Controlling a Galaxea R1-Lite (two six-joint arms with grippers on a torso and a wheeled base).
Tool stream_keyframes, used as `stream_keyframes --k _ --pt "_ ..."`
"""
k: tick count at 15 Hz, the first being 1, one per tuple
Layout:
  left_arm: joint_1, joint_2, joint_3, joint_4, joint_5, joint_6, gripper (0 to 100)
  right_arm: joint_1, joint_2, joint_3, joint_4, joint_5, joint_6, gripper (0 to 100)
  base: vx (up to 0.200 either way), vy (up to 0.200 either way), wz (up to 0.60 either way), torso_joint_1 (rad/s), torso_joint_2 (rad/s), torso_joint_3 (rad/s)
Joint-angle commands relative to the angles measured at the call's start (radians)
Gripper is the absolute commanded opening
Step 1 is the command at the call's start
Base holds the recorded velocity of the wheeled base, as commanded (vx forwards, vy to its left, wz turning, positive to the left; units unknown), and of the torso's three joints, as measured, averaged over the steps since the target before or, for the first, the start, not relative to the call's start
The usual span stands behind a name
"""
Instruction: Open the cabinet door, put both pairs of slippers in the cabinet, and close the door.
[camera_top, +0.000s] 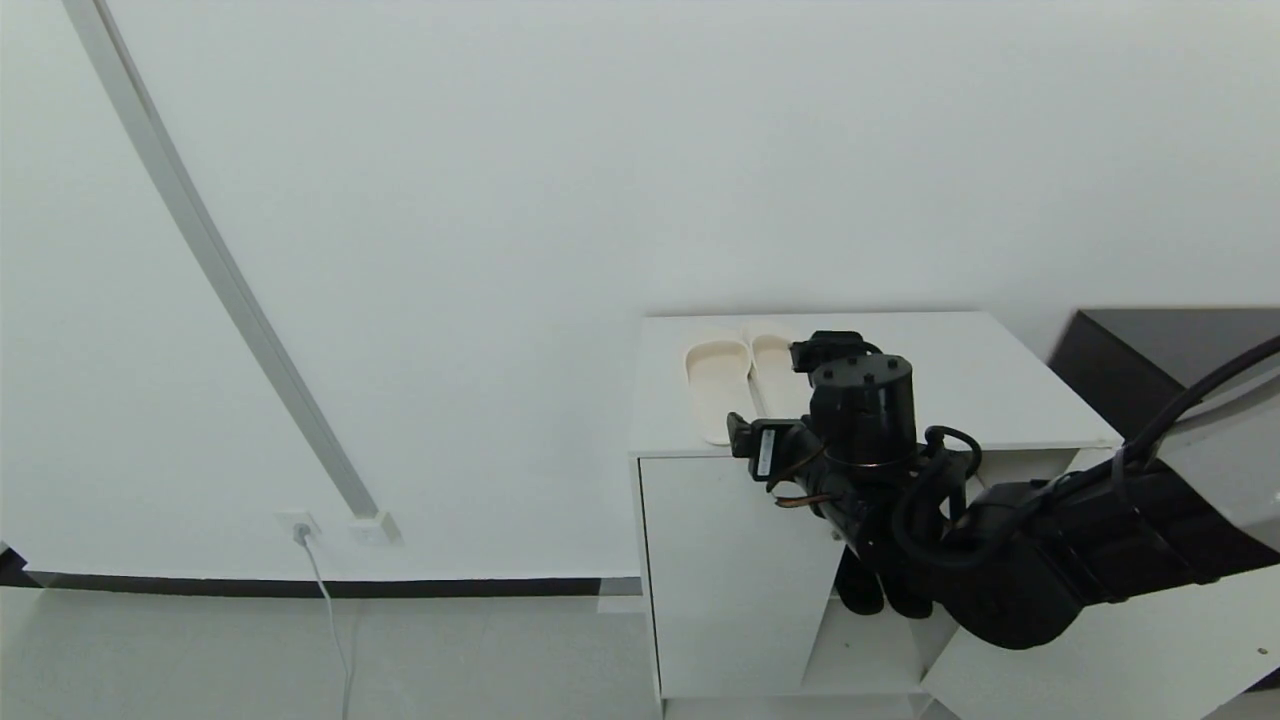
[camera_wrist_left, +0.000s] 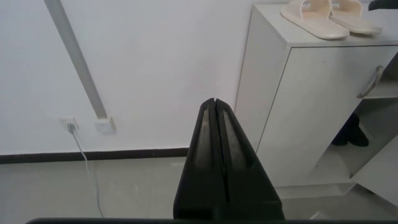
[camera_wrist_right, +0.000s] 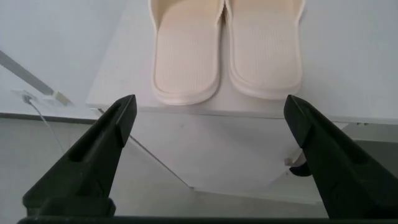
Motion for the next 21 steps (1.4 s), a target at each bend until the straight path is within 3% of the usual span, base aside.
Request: stream_keyframes --k 1,7,15,21 --pt "0.000 0.001 0.000 0.000 -0.001 0.000 0 -0.001 0.015 0.004 -0.005 0.000 -0.002 100 0.200 0.000 0.00 -0.002 0.00 0.002" --pt "0.000 0.001 0.000 0.000 0.000 0.000 0 -0.001 0.039 0.052 -0.081 0.006 -0.017 100 0.200 0.000 0.00 0.005 0.00 0.002" --pt "0.000 0.001 0.000 0.000 0.002 -0.003 0 -0.061 0.113 0.033 -0.177 0.056 -0.053 100 0.000 0.000 0.00 0.000 0.00 0.000" --pt "0.000 0.001 0.000 0.000 0.002 -0.003 0 -0.099 0.222 -0.112 -0.154 0.084 -0.096 100 0.000 0.000 0.00 0.000 0.00 0.000"
